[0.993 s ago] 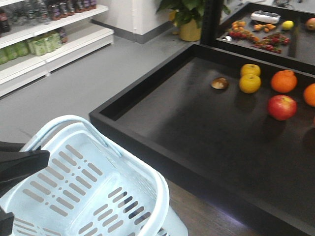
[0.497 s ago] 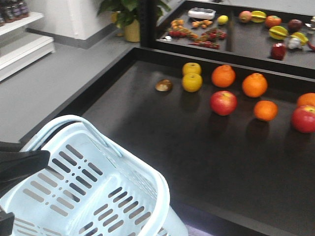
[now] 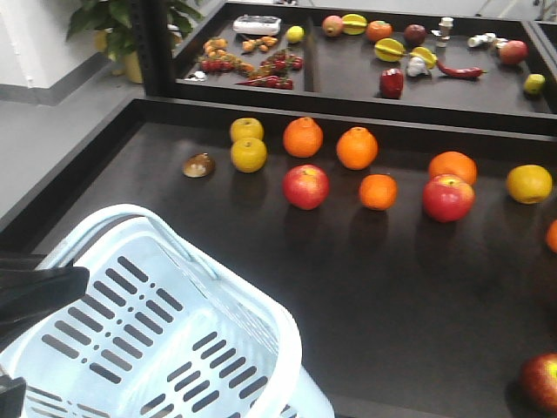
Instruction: Pick three apples into basket with both arms
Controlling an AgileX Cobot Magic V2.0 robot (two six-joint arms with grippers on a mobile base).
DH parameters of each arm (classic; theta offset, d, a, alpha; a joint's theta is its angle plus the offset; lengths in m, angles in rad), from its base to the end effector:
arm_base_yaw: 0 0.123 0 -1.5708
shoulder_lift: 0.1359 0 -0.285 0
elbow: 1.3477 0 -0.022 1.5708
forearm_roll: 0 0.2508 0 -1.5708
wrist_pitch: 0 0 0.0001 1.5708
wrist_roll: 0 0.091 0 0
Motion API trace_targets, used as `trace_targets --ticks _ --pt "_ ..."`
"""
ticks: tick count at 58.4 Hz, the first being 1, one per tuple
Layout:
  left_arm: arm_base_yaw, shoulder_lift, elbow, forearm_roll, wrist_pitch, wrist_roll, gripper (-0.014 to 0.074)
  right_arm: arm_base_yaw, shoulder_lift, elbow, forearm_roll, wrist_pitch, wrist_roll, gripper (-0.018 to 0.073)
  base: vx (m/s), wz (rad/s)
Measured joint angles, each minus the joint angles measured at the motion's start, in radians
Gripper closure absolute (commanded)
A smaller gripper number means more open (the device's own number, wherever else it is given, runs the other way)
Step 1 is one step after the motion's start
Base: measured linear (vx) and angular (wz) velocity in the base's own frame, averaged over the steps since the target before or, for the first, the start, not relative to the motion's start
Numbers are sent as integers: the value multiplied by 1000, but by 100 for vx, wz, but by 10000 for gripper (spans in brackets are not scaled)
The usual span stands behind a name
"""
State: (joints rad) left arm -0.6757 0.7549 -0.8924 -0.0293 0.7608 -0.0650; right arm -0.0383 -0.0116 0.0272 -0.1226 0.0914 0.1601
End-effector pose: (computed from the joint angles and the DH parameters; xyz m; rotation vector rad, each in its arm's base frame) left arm 0.1070 -0.0881 0.3754 0.6343 2.0470 -0.4736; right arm 0.0567 -0.0032 0.1964 0.0693 1.5884 -0.0091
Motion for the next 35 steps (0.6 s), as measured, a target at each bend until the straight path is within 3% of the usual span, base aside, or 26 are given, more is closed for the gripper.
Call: trace_targets --ticks 35 --pt "0 0 0 0 0 0 602 0 0 0 0 0 0 564 6 -17"
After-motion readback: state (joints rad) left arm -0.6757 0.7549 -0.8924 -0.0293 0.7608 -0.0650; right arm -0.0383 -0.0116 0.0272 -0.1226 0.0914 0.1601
